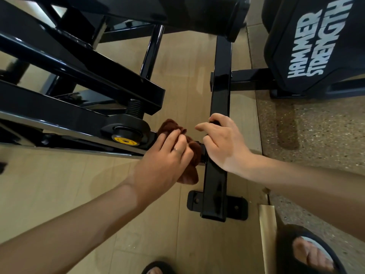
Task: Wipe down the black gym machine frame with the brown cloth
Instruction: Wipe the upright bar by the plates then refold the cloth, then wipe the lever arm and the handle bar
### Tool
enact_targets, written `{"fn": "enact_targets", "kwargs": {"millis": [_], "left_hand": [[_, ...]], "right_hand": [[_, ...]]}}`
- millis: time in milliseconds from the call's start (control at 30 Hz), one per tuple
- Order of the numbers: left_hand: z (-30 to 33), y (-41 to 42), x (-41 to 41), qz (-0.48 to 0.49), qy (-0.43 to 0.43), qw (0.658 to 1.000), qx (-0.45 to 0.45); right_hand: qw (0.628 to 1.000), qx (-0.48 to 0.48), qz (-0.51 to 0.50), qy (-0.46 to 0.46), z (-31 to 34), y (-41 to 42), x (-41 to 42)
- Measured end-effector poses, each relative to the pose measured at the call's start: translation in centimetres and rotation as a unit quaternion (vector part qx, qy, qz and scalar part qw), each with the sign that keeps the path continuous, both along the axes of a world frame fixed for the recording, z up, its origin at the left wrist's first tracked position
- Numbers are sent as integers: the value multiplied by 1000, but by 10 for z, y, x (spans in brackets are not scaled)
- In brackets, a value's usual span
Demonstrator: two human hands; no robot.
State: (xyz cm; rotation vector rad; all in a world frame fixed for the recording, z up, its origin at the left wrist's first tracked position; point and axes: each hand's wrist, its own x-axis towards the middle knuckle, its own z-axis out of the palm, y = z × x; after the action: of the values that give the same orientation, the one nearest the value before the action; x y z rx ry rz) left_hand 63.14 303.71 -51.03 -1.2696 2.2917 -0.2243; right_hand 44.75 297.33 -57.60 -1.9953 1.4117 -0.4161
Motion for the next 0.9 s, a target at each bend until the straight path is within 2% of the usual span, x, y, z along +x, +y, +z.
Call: {"fn": "enact_targets", "kwargs": {"millis": [100, 200, 300, 400, 467, 567, 800, 900], "left_hand": [[11, -33, -22, 97, 12, 995, 31], [13, -69, -37, 197, 41, 975, 91], [18, -60, -36, 163, 20, 983, 81], [14, -25, -25, 83, -37, 995, 31], [8, -13, -17, 49, -21, 999, -5], [1, -17, -10, 34, 14, 999, -9], [2, -46, -33, 152, -7, 987, 47], [6, -72, -42, 248, 6, 964, 90]], "right_hand": [[1000, -18, 15, 8, -2, -1, 4], [999, -27, 44, 9, -7, -4, 3], [997, -43, 66, 19, -5, -5, -5], [983, -103, 124, 89, -9, -1, -9], [981, -118, 122, 97, -12, 0, -9], [980, -152, 97, 87, -10, -9, -4], [982, -131, 75, 117, -8, -42, 12], [980, -155, 76, 101, -9, -37, 10]]}}
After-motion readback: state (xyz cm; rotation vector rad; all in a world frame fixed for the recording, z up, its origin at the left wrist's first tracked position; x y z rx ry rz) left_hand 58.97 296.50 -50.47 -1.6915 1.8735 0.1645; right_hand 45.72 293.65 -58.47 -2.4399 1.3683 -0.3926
